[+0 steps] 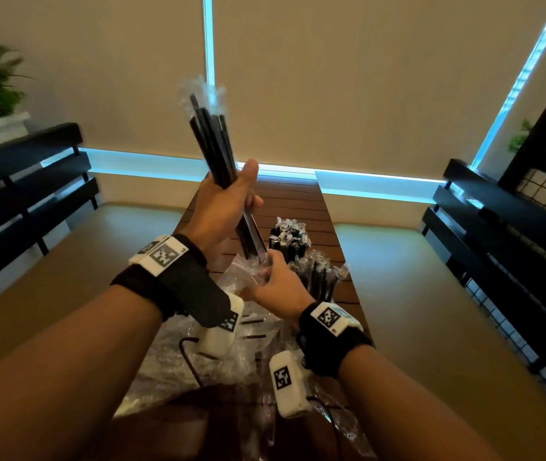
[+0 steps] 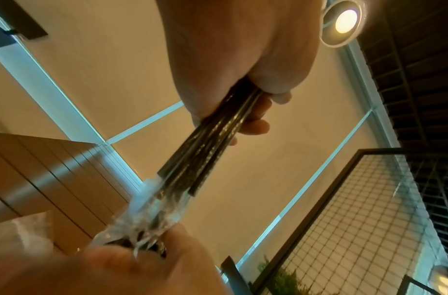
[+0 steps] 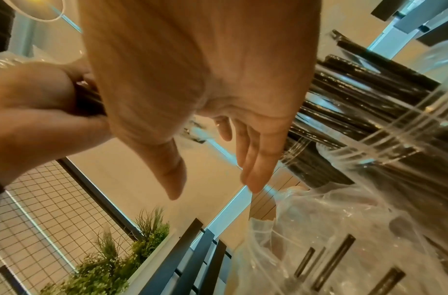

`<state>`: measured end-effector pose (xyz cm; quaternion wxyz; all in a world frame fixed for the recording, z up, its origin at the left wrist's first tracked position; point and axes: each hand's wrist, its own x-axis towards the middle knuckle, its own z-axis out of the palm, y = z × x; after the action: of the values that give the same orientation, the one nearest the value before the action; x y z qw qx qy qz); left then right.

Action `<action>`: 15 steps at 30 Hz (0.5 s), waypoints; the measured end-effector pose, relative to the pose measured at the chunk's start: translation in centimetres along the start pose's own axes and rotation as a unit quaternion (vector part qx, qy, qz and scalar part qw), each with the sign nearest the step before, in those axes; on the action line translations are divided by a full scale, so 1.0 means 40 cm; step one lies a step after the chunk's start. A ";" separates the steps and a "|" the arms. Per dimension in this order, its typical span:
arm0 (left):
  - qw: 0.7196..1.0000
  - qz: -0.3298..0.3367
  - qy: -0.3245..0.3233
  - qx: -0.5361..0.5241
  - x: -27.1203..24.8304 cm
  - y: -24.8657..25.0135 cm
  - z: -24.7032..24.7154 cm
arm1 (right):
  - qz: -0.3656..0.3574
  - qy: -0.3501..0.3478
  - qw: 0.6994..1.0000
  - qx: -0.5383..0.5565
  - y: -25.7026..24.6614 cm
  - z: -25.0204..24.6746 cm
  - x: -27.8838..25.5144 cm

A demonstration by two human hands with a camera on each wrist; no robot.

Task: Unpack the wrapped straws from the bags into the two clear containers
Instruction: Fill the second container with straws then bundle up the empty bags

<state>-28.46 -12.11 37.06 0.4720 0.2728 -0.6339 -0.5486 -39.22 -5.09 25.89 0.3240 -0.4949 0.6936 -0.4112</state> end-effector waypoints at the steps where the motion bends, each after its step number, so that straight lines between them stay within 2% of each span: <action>1: 1.000 0.009 -0.021 0.004 -0.013 0.003 0.007 | -0.002 -0.009 1.000 0.020 -0.004 0.003 0.005; 4: 0.996 0.043 -0.065 0.038 -0.052 -0.008 0.032 | -0.034 -0.020 0.992 0.116 -0.035 -0.009 0.000; 7: 0.996 0.052 -0.057 0.053 -0.074 -0.036 0.049 | -0.035 -0.069 0.981 0.180 -0.040 -0.029 -0.020; 9: 0.996 0.051 -0.042 0.062 -0.077 -0.047 0.057 | -0.032 -0.116 0.986 0.115 -0.041 -0.043 -0.036; 11: 0.997 0.044 -0.021 0.058 -0.069 -0.056 0.055 | -0.011 -0.154 0.988 -0.030 -0.053 -0.078 -0.042; 12: 0.997 0.042 -0.009 0.065 -0.063 -0.058 0.050 | -0.017 -0.129 0.989 -0.072 -0.067 -0.103 -0.051; 13: 0.996 0.045 -0.003 0.081 -0.058 -0.063 0.044 | -0.042 -0.068 0.995 -0.065 -0.096 -0.133 -0.065; 14: 0.993 0.046 -0.008 0.113 -0.056 -0.072 0.040 | -0.079 0.029 0.996 -0.018 -0.130 -0.164 -0.079; 15: 0.987 0.044 -0.017 0.152 -0.056 -0.084 0.040 | -0.128 0.140 0.981 0.042 -0.172 -0.199 -0.095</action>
<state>-29.56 -10.29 33.27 0.4375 0.3037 -0.7295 -0.4291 -41.99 -0.66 35.78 0.1889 -0.5036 0.6449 -0.5429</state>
